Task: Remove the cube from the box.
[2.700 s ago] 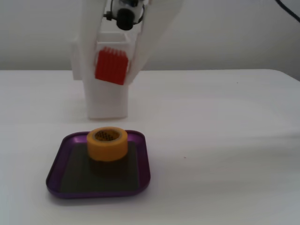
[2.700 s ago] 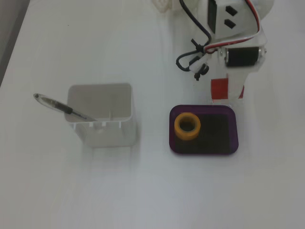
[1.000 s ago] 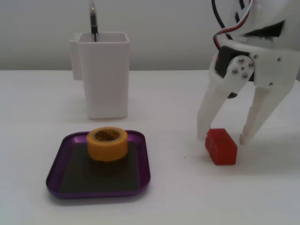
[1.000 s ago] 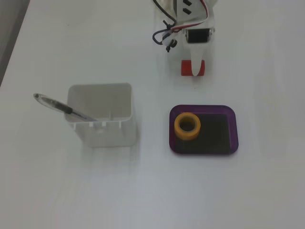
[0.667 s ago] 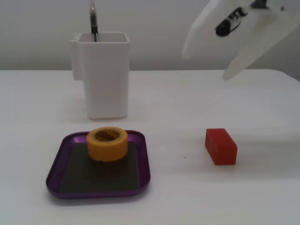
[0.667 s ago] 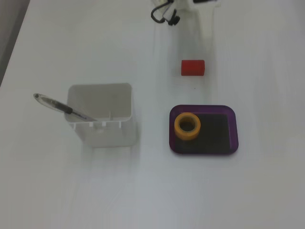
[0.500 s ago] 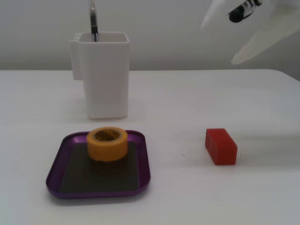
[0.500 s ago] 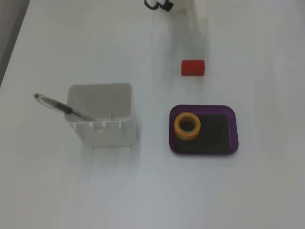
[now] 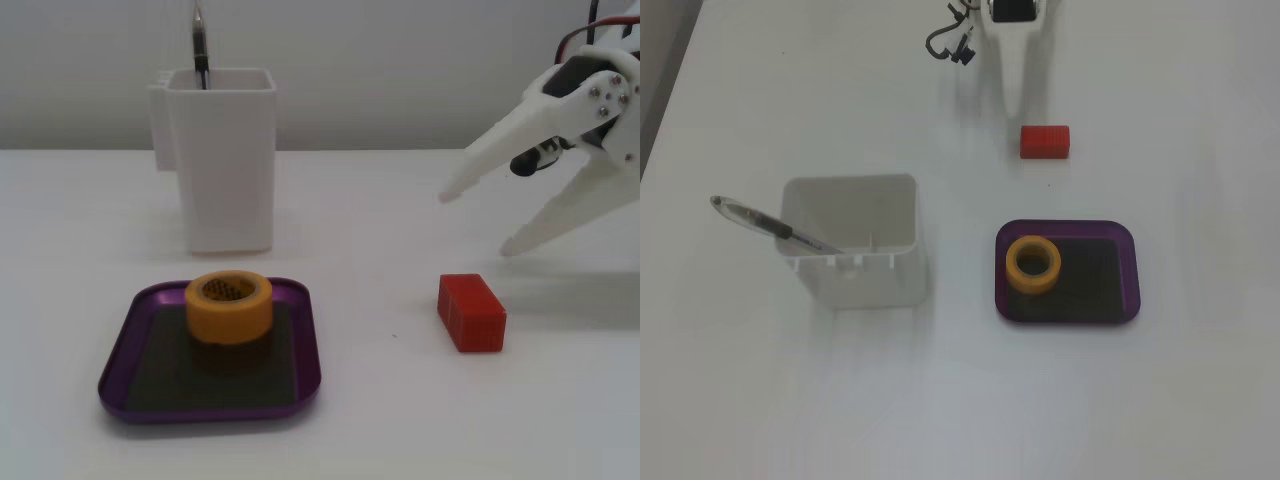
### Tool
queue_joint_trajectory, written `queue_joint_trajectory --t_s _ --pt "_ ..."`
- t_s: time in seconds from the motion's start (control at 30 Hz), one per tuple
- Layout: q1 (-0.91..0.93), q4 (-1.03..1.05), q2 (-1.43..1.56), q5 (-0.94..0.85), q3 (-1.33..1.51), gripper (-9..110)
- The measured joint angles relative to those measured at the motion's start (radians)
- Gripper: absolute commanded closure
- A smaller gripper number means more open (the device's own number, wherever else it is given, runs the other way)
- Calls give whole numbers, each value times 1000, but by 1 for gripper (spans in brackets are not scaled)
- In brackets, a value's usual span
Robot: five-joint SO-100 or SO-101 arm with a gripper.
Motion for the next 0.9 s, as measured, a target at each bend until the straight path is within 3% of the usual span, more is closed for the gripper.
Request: queue_joint_trajectory --t_s 0.17,0.9 --pt "2 52 0 58 -2 103" --pt "32 81 0 64 141 102"
